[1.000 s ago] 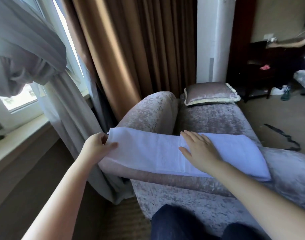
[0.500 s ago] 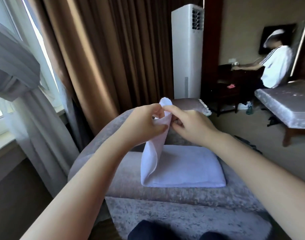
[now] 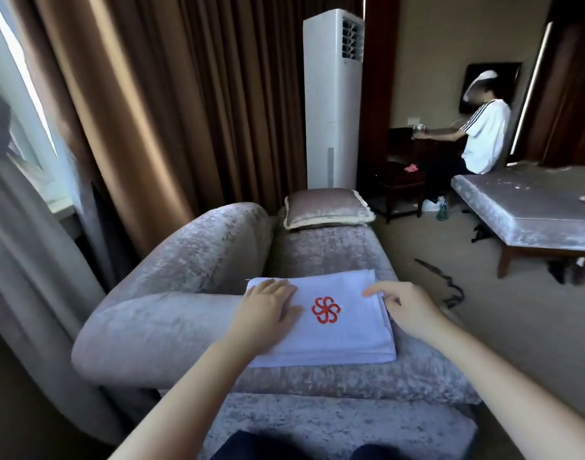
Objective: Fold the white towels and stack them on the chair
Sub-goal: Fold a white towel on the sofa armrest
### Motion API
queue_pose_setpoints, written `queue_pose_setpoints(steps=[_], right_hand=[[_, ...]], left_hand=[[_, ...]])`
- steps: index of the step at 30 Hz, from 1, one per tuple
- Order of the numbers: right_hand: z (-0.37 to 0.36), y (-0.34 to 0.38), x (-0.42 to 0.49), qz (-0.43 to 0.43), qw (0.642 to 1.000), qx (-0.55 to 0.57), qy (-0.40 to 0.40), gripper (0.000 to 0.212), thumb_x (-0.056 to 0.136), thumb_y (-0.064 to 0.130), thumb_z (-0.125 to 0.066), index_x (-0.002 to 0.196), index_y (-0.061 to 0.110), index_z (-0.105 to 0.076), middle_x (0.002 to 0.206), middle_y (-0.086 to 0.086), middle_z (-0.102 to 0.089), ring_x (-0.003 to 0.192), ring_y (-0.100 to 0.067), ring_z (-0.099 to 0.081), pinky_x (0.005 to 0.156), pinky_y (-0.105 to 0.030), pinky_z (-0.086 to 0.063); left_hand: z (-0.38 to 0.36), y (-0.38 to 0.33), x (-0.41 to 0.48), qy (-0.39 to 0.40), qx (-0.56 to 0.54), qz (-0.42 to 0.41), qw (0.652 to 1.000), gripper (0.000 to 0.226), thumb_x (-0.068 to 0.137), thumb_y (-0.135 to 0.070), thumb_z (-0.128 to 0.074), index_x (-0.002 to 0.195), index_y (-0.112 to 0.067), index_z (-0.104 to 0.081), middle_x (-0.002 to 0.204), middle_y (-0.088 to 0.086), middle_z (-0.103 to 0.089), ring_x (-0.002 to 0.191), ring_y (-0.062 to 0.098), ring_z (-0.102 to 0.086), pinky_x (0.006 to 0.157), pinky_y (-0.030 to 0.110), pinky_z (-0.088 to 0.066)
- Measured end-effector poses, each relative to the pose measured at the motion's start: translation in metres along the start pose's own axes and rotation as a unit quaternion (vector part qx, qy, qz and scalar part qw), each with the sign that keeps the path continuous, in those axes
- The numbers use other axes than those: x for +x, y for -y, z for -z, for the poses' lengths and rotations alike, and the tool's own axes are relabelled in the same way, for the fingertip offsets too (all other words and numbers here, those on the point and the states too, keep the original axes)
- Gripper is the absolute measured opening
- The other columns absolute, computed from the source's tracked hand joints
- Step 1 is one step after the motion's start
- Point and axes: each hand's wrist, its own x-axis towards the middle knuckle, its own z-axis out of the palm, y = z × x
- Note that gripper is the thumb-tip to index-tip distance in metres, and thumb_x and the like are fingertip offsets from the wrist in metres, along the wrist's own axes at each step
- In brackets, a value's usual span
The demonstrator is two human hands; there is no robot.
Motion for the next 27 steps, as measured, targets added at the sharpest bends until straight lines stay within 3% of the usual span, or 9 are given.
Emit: queue_pose_setpoints(steps=[2,4,6,8,14,18,20,23,27], right_hand=[[-0.004,-0.007,0.005,-0.055,0.994,0.09,-0.011,0.046,0.097,0.004,-0.039,0.086,0.038,-0.068,0.07,0.001,-0.068,0.056,-0.028,-0.056,0.053,-0.026,-0.043],[-0.005,-0.002,0.014,-0.101,0.979,0.174,-0.041,0.027,0.096,0.016,-0.046,0.089,0.033,-0.066,0.09,-0.013,-0.067,0.082,-0.032,-0.064,0.065,-0.036,-0.052],[-0.006,0.005,0.024,-0.118,0.972,0.194,-0.054,0.011,0.092,0.038,-0.058,0.097,0.029,-0.062,0.097,0.001,-0.064,0.092,-0.02,-0.062,0.075,-0.036,-0.051],[-0.011,0.009,0.037,-0.121,0.975,0.174,-0.072,0.028,0.087,0.048,-0.064,0.103,0.026,-0.06,0.101,0.01,-0.06,0.095,-0.01,-0.058,0.076,-0.03,-0.046],[-0.026,0.0,0.059,-0.085,0.988,0.107,-0.072,0.01,0.086,0.018,-0.071,0.096,0.018,-0.069,0.094,0.006,-0.064,0.093,-0.016,-0.06,0.078,-0.027,-0.045],[-0.028,-0.011,0.055,-0.097,0.986,0.131,-0.029,0.007,0.09,0.022,-0.067,0.097,0.02,-0.069,0.099,0.009,-0.067,0.096,-0.013,-0.061,0.08,-0.027,-0.046],[-0.013,-0.009,0.051,-0.127,0.968,0.214,0.019,0.016,0.096,0.024,-0.059,0.106,0.019,-0.069,0.103,0.006,-0.069,0.095,-0.01,-0.063,0.075,-0.023,-0.048],[0.003,-0.01,0.044,-0.16,0.92,0.35,0.073,0.021,0.1,0.01,-0.049,0.113,0.013,-0.065,0.103,-0.006,-0.071,0.089,-0.016,-0.069,0.069,-0.021,-0.053],[0.002,-0.013,0.04,-0.131,0.933,0.324,0.086,0.022,0.093,-0.001,-0.057,0.107,0.011,-0.068,0.1,-0.009,-0.074,0.087,-0.014,-0.071,0.068,-0.019,-0.054]], left_hand=[[-0.014,-0.002,-0.002,0.017,0.06,0.005,0.998,0.079,0.089,-0.065,-0.011,0.14,-0.019,-0.052,0.145,0.005,-0.05,0.135,0.034,-0.043,0.11,0.056,-0.031],[-0.023,-0.003,-0.003,0.007,0.095,0.01,0.995,0.074,0.097,-0.062,-0.008,0.137,-0.021,-0.056,0.138,0.008,-0.057,0.125,0.039,-0.053,0.097,0.064,-0.041],[-0.029,-0.005,-0.003,0.004,0.108,0.015,0.994,0.072,0.098,-0.061,-0.009,0.136,-0.022,-0.056,0.135,0.011,-0.059,0.121,0.042,-0.055,0.091,0.067,-0.042],[-0.032,-0.005,-0.004,-0.005,0.118,0.012,0.993,0.073,0.097,-0.064,-0.011,0.139,-0.022,-0.053,0.137,0.013,-0.057,0.124,0.044,-0.053,0.093,0.069,-0.041],[-0.038,0.001,-0.007,-0.04,0.106,-0.019,0.993,0.075,0.093,-0.071,-0.019,0.144,-0.023,-0.045,0.145,0.013,-0.048,0.131,0.043,-0.045,0.1,0.069,-0.035],[-0.043,0.002,-0.008,-0.107,0.114,-0.11,0.982,0.062,0.095,-0.061,-0.033,0.144,-0.024,-0.043,0.144,0.007,-0.049,0.133,0.038,-0.044,0.105,0.067,-0.027],[-0.042,-0.013,-0.011,-0.14,0.089,-0.181,0.969,0.047,0.095,-0.05,-0.042,0.132,-0.024,-0.051,0.133,0.002,-0.056,0.125,0.031,-0.051,0.106,0.061,-0.031],[-0.042,-0.052,-0.011,-0.167,0.045,-0.267,0.948,0.032,0.092,-0.047,-0.053,0.107,-0.021,-0.061,0.108,-0.001,-0.06,0.098,0.023,-0.055,0.089,0.041,-0.046],[-0.052,-0.081,-0.002,-0.183,0.119,-0.294,0.93,0.011,0.081,-0.03,-0.069,0.081,-0.02,-0.063,0.079,-0.003,-0.054,0.073,0.02,-0.045,0.063,0.032,-0.041]])
